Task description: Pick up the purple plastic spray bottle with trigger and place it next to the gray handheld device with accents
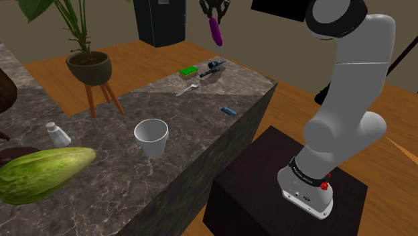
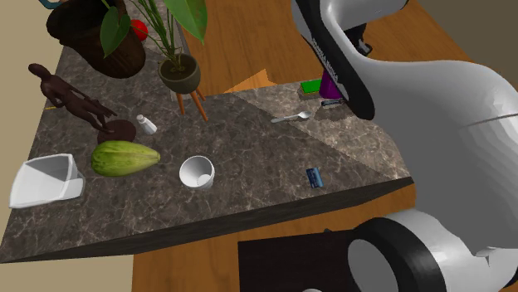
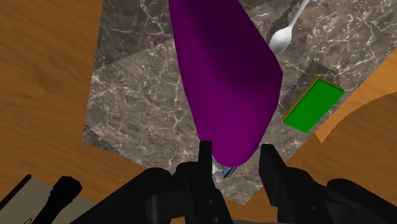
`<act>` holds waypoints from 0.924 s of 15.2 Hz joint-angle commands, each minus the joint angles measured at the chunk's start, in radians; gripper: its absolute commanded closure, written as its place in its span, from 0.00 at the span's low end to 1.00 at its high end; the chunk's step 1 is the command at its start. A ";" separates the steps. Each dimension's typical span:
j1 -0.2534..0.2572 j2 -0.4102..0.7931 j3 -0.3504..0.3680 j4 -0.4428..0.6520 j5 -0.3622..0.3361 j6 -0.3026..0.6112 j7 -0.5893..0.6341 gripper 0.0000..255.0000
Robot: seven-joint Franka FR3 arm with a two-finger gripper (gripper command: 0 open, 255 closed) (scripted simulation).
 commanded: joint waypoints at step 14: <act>-0.087 0.035 -0.022 -0.085 -0.004 0.138 -0.044 1.00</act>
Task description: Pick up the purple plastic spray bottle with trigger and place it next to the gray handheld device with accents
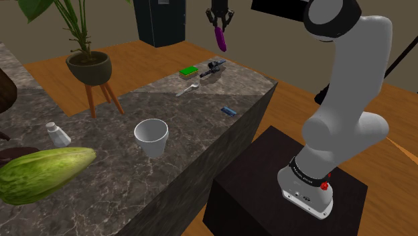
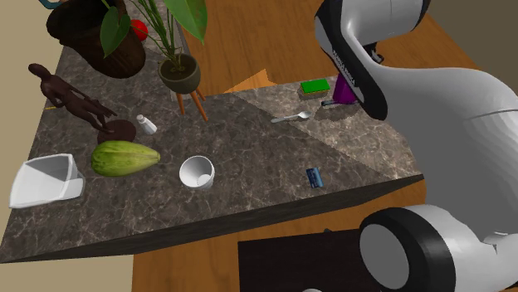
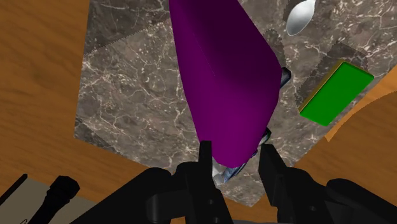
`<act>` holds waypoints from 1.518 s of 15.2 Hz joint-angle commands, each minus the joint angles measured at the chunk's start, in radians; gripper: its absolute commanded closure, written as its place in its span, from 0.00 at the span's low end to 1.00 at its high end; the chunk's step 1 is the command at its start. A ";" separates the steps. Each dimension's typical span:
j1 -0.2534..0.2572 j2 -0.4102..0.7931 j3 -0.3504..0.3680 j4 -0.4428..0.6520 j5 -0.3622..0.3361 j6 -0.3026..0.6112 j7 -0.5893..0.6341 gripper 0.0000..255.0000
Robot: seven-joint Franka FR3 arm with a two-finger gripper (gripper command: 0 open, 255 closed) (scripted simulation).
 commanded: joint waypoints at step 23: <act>-0.066 -0.005 -0.014 -0.332 -0.030 0.300 0.115 1.00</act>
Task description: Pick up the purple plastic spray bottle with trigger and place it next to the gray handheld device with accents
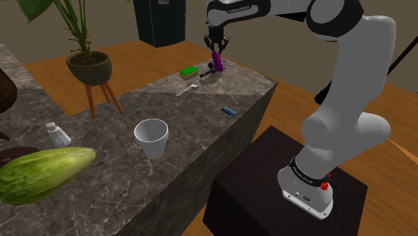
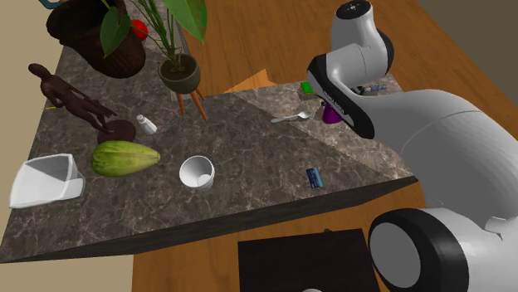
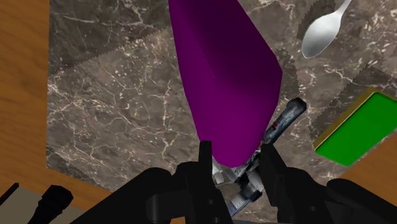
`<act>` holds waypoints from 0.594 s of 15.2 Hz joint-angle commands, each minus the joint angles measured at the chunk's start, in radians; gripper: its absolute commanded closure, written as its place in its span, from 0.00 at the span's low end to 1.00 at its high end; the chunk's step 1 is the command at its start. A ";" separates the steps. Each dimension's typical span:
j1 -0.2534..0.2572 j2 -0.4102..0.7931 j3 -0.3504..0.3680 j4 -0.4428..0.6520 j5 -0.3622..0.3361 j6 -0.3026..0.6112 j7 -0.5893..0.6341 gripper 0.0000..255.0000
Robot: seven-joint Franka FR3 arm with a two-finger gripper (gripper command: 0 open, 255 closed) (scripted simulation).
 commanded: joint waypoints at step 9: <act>0.000 0.038 -0.019 -0.076 -0.041 0.100 0.052 1.00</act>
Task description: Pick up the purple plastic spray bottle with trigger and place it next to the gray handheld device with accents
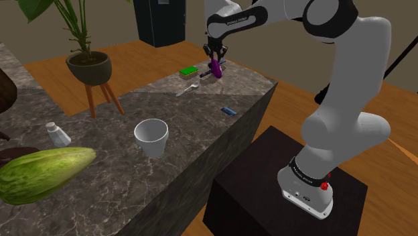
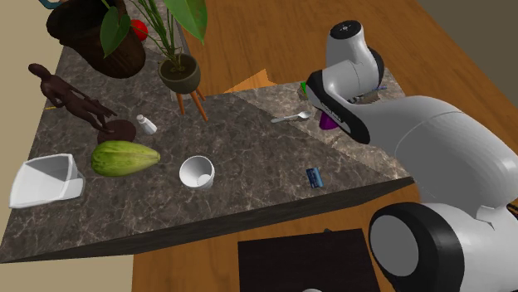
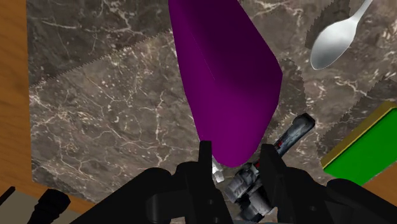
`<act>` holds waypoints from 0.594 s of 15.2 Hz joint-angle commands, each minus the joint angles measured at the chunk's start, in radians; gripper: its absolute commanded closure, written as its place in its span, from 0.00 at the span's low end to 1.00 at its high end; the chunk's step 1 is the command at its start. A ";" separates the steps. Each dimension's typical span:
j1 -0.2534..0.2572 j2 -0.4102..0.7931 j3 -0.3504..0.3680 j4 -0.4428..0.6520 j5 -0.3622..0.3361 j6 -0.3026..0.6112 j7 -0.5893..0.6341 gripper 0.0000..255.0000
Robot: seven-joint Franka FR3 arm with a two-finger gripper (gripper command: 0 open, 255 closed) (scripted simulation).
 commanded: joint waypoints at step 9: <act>0.009 0.050 -0.026 -0.058 -0.050 0.092 0.057 1.00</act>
